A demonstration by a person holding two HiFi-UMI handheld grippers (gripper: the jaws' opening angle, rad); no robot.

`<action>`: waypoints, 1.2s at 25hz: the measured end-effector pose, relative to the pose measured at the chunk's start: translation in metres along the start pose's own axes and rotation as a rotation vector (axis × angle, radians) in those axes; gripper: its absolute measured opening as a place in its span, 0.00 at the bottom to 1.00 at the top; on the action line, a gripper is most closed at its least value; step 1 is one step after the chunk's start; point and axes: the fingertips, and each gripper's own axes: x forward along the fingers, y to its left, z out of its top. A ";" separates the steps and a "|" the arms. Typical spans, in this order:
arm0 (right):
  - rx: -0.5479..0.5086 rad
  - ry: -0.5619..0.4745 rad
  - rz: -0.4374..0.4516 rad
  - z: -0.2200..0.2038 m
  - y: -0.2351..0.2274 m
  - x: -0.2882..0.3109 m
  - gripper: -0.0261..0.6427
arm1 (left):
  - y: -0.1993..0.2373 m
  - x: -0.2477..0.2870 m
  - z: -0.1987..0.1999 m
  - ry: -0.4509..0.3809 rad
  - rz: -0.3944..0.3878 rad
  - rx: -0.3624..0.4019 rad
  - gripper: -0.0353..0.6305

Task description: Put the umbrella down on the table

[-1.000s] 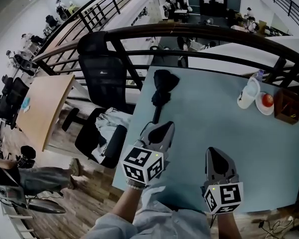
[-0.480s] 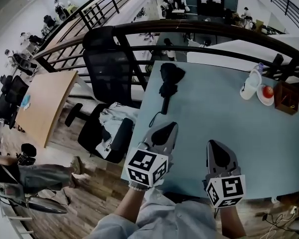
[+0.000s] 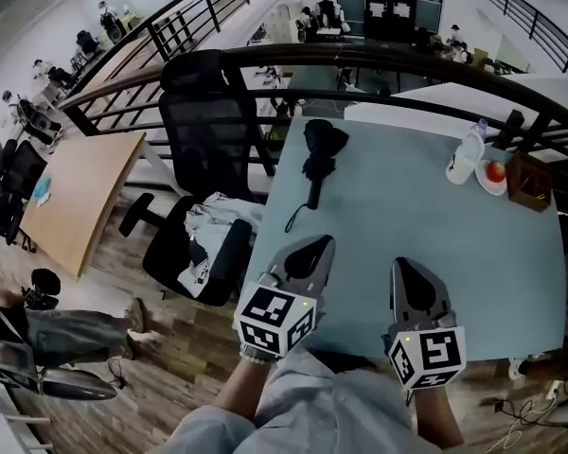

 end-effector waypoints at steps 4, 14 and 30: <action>-0.008 -0.011 -0.012 0.003 0.007 -0.011 0.03 | -0.004 -0.012 0.000 -0.011 0.001 0.000 0.06; -0.010 -0.042 -0.037 0.007 0.026 -0.033 0.03 | -0.021 -0.040 0.003 -0.027 -0.029 0.038 0.06; -0.021 -0.056 -0.070 0.004 0.066 -0.062 0.03 | -0.032 -0.085 -0.004 -0.043 -0.072 0.041 0.06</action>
